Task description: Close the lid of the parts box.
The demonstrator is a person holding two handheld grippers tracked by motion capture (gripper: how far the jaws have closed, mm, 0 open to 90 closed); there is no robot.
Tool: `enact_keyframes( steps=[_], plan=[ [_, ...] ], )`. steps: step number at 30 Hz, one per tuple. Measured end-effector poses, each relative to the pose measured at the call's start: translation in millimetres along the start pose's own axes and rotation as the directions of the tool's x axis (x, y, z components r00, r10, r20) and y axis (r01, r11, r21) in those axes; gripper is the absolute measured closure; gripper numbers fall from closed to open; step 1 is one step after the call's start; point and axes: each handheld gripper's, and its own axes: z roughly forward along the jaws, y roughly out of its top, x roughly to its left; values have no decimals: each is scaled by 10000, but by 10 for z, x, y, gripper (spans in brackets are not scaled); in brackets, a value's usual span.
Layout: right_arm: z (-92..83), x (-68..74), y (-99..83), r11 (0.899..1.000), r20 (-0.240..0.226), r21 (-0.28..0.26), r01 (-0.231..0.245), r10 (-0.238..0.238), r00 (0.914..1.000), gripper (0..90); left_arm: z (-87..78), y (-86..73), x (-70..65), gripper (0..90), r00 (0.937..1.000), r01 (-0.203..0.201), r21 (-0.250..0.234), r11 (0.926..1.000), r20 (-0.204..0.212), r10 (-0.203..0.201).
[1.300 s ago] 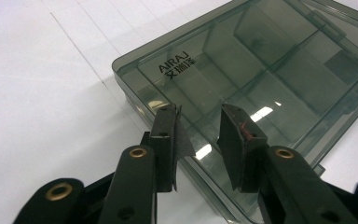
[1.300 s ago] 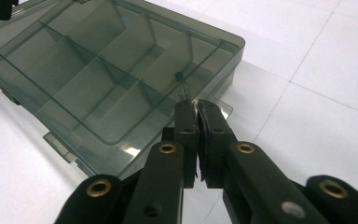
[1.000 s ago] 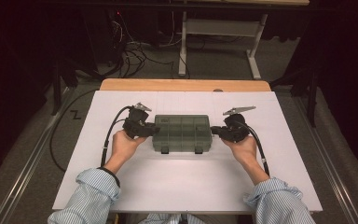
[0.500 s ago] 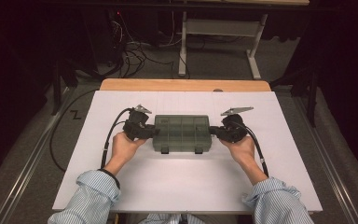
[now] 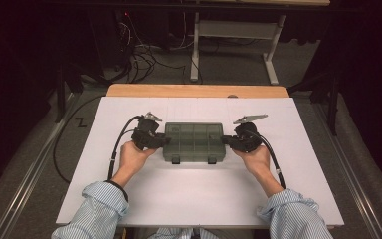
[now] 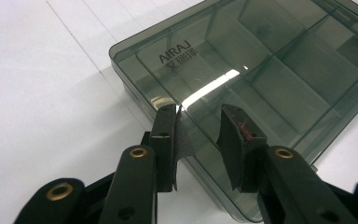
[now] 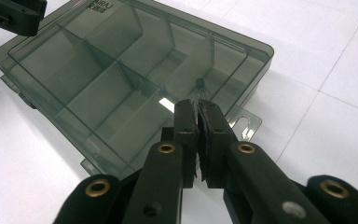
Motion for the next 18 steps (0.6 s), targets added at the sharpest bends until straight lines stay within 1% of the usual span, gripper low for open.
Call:
enact_keyframes(
  steps=[15, 18],
  plan=[
    [24, -4, 7, 9999, -94, -52, -87, 87, 9999, 883, 6, -1, -1, 666, 10000, -27, 17, 10000, -33, 27],
    [40, -1, 3, 10000, -66, 50, -56, 56, 10000, 883, 22, -5, -6, 666, 9999, -60, 87, 9999, -82, 61]
  ],
)
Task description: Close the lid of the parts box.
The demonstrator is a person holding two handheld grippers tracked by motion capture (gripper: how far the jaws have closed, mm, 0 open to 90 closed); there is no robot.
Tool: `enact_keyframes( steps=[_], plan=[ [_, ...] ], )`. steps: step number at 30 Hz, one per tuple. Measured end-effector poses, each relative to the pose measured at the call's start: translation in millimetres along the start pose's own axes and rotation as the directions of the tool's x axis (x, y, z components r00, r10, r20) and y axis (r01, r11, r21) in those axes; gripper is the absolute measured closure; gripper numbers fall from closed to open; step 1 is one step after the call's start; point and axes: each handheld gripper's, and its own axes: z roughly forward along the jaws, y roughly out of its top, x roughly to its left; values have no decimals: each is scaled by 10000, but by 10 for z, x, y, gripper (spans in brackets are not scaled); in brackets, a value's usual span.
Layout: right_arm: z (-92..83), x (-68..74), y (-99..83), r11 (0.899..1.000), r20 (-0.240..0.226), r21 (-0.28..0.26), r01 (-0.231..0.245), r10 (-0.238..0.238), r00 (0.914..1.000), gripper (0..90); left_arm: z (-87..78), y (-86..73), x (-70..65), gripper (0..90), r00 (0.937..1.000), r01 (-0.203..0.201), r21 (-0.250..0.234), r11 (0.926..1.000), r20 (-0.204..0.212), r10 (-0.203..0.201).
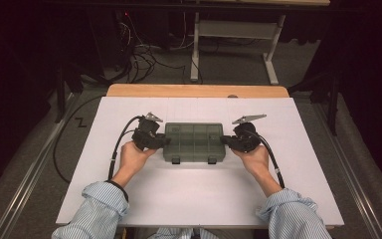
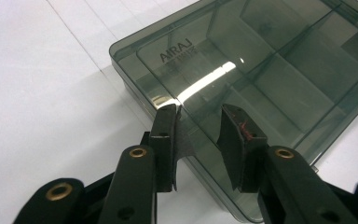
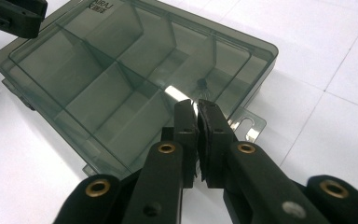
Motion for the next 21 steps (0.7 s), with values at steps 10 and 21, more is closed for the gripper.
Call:
enact_keyframes(
  steps=[10, 21],
  plan=[
    [28, 1, 1, 10000, -44, -37, -41, 41, 10000, 883, 17, -2, 3, 665, 10000, -6, -24, 10000, -44, 6],
    [43, 16, -3, 10000, -8, -32, 53, -53, 10000, 892, 24, -5, 8, 665, 10000, -13, 64, 10000, -20, 13]
  ],
)
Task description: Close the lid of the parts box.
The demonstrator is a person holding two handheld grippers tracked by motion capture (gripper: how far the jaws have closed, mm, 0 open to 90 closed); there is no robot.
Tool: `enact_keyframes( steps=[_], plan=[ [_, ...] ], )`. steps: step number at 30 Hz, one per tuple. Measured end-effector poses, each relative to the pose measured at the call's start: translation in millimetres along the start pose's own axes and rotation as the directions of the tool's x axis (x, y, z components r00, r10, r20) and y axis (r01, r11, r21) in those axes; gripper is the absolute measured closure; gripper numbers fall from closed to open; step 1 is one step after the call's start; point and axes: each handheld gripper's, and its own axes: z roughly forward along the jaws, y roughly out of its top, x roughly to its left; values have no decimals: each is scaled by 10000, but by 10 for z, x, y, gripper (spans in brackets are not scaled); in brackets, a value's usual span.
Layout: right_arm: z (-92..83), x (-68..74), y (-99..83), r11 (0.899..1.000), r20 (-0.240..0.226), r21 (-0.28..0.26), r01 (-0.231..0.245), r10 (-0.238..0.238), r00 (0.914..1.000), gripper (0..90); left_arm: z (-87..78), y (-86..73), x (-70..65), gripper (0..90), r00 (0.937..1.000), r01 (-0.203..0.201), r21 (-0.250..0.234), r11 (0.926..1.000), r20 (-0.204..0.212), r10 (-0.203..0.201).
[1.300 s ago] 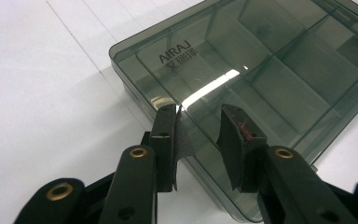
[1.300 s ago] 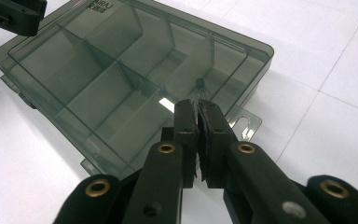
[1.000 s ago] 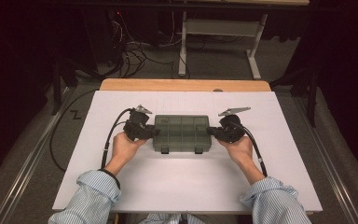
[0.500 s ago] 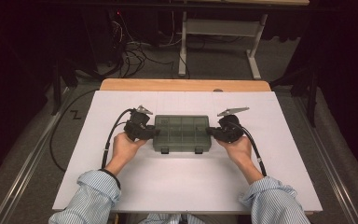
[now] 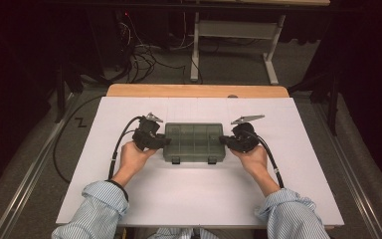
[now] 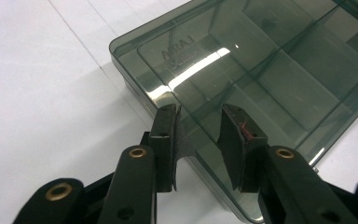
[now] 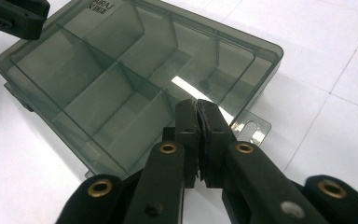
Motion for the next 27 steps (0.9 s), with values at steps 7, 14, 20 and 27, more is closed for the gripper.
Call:
enact_keyframes(
  steps=[7, 14, 20, 27],
  plan=[
    [-2, 15, 6, 10000, 39, 27, 89, -89, 10000, 877, 0, 7, -9, 645, 10000, -71, 12, 10000, 6, 71],
    [-5, 27, 7, 9999, 63, 23, 120, -120, 9999, 857, -9, 9, -30, 615, 9996, -284, -56, 9996, 19, 284],
    [-29, 18, 10, 9999, 117, -18, 145, -145, 9998, 836, -14, 14, -40, 566, 9996, -284, -150, 9995, 70, 285],
    [-66, -11, 10, 10000, 117, -80, -14, 15, 9999, 794, -6, 16, -14, 505, 9996, -176, -135, 9998, 227, 179]
  ],
)
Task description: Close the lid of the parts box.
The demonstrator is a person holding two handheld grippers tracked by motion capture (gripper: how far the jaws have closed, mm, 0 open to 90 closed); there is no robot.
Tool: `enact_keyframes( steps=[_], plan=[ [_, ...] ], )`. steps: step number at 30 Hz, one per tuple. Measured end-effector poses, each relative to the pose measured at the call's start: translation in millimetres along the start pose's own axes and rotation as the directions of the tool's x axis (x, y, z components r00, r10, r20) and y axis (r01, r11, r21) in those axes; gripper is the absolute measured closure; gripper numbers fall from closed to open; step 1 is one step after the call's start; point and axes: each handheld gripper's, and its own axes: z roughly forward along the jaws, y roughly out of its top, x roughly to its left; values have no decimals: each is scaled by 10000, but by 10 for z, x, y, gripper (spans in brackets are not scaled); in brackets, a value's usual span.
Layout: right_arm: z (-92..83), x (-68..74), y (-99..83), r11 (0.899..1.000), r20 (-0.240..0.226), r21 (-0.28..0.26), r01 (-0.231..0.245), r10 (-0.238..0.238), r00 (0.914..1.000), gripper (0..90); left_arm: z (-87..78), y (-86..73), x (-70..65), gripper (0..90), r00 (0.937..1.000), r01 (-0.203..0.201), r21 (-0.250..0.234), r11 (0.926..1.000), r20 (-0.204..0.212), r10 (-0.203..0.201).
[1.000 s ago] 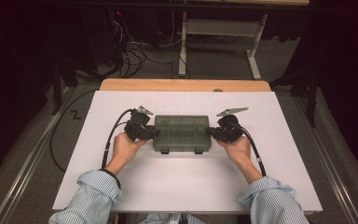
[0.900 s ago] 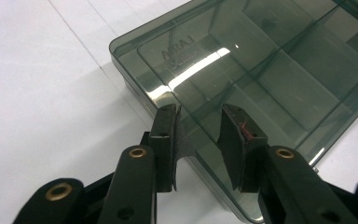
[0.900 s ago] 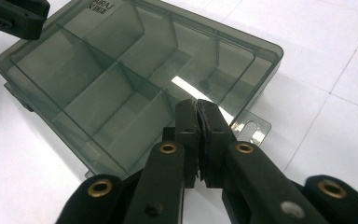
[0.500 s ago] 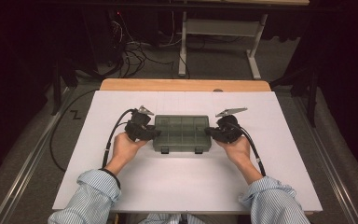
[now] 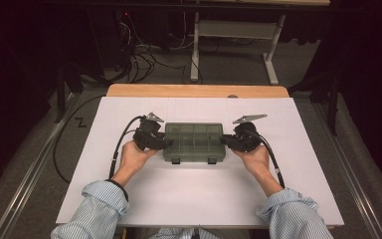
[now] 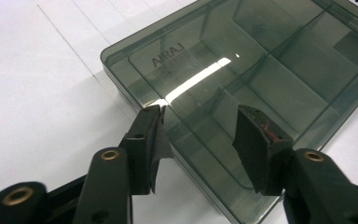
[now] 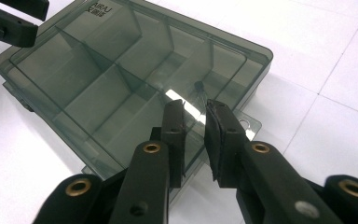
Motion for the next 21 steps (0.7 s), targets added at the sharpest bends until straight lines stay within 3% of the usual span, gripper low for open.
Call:
enact_keyframes(
  steps=[6, 9, 21],
  plan=[
    [-36, -28, -3, 9999, -41, -52, -123, 123, 9999, 764, -12, 3, -6, 458, 10000, 7, -129, 9999, 61, -6],
    [-60, -38, -1, 9999, -3, -88, -131, 131, 9999, 740, -45, 4, -13, 438, 9999, -26, -303, 9995, -131, 22],
    [-127, -37, -5, 9994, -112, -245, -261, 259, 9996, 682, -190, -8, -3, 433, 9999, 131, -841, 9964, -67, -137]
  ],
)
